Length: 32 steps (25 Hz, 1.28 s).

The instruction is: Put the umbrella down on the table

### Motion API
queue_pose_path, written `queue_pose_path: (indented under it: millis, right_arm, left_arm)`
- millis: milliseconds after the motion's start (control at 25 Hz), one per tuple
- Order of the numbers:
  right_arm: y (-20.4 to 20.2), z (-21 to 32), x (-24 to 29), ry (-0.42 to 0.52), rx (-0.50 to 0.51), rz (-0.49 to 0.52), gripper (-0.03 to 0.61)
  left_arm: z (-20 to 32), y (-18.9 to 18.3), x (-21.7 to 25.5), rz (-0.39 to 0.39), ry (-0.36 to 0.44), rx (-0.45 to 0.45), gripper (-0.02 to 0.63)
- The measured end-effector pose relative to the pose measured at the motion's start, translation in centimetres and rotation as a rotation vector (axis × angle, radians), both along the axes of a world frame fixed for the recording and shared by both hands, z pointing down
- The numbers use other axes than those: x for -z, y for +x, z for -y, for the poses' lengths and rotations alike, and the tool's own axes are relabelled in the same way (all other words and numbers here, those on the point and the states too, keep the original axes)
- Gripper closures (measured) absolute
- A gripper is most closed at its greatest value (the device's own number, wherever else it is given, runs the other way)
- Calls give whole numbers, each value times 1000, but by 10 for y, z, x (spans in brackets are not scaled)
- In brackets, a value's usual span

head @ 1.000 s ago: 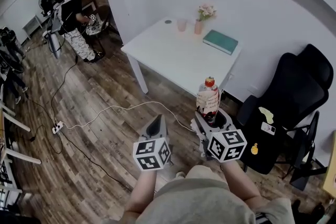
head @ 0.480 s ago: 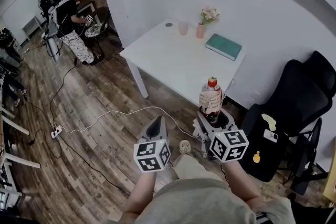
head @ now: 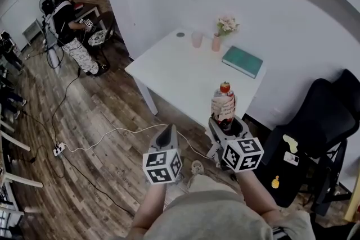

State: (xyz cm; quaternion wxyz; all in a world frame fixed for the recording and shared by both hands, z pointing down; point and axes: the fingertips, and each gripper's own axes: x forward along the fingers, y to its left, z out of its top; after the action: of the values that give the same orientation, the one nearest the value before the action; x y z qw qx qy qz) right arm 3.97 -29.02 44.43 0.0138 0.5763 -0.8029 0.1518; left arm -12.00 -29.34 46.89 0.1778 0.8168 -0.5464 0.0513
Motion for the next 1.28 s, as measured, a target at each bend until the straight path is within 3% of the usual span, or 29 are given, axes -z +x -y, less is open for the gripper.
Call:
queue_pose_path:
  millis: [560,1280]
  right_arm:
    - [24,110,-14,-52,-2,-22,307]
    - [68,216,-93,-222,-6,-63,307]
  left_arm:
    - [101,19,3,1,-10,4,606]
    - [186,46,-21,9,-54,8,606]
